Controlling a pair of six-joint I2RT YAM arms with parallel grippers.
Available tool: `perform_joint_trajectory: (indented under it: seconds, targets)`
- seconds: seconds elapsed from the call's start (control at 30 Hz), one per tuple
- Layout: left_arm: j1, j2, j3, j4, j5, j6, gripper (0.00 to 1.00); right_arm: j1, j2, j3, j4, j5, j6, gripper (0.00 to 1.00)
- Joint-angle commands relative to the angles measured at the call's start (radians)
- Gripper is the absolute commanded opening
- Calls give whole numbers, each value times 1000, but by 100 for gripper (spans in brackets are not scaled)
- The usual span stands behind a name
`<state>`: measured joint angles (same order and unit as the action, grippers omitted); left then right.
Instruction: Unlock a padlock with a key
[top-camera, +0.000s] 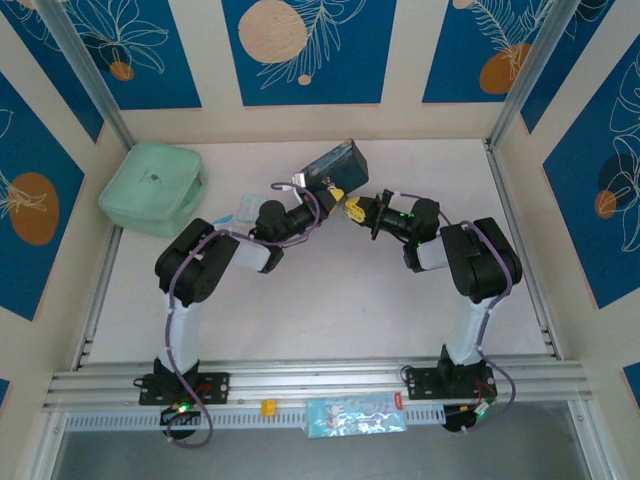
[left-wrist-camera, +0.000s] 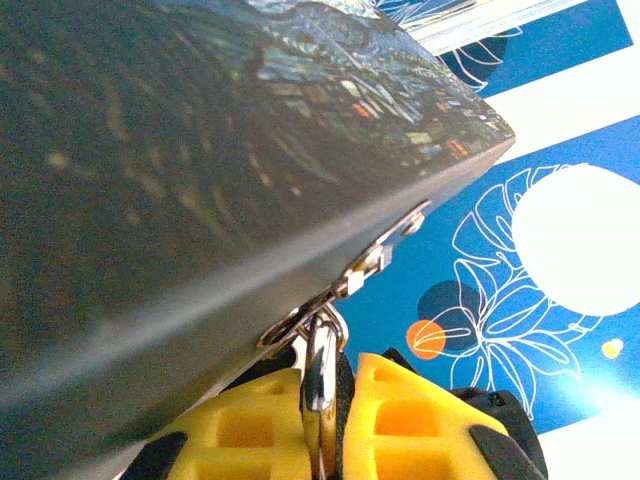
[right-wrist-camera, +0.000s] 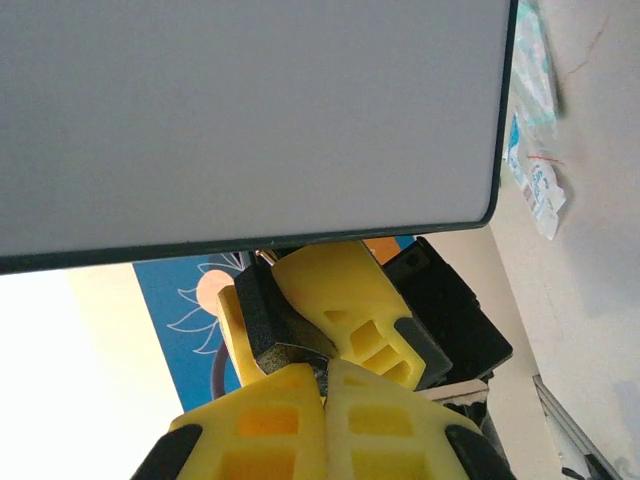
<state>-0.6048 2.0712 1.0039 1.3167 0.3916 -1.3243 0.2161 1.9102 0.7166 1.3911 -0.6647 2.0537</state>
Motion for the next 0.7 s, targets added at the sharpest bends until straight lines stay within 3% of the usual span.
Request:
perform_joint_trajectory:
  seconds: [0.0,0.43,0.57,0.67]
  targets:
    - [-69,-29,4,91,180,71,0,27,30,18,11,97,256,0]
    - [-43,-15,-52,92,89,76,0,-14,5,-90,-36,78,-25,34]
    - [-39,-18,-68,70,66,77,0,-44,-89,-121,-195,54,-177,41]
    - [-39,-31,-75,9,61,94,0,-69,-206,-132,-420,42,-352,47]
